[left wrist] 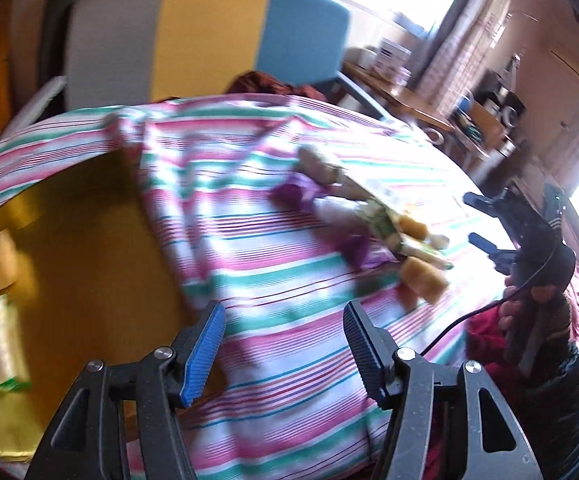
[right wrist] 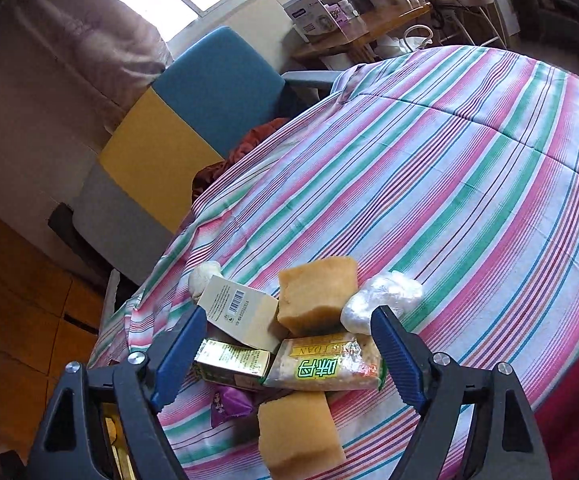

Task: Organize objects
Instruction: 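Reach the left gripper to the green tea box and grasp it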

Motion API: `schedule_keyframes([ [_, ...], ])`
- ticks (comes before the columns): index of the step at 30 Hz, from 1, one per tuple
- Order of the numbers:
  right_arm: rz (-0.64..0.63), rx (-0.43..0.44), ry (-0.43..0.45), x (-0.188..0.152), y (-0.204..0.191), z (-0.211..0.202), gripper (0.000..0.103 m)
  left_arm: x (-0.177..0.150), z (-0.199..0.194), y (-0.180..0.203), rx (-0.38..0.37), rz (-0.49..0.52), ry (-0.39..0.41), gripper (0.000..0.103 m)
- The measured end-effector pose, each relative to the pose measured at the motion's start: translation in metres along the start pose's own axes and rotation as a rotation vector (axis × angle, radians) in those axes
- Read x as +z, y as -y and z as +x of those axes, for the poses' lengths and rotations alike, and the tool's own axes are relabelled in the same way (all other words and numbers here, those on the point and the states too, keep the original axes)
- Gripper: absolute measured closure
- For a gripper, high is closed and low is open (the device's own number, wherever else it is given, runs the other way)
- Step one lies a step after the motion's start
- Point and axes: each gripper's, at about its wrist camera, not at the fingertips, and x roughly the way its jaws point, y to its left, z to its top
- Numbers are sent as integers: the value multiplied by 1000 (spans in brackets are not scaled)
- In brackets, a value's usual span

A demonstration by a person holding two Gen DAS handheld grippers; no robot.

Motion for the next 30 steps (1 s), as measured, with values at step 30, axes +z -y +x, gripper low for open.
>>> schedule_keyframes([
  [30, 34, 93, -66, -6, 4, 16, 16, 88, 179, 78, -179, -148, -174, 53],
])
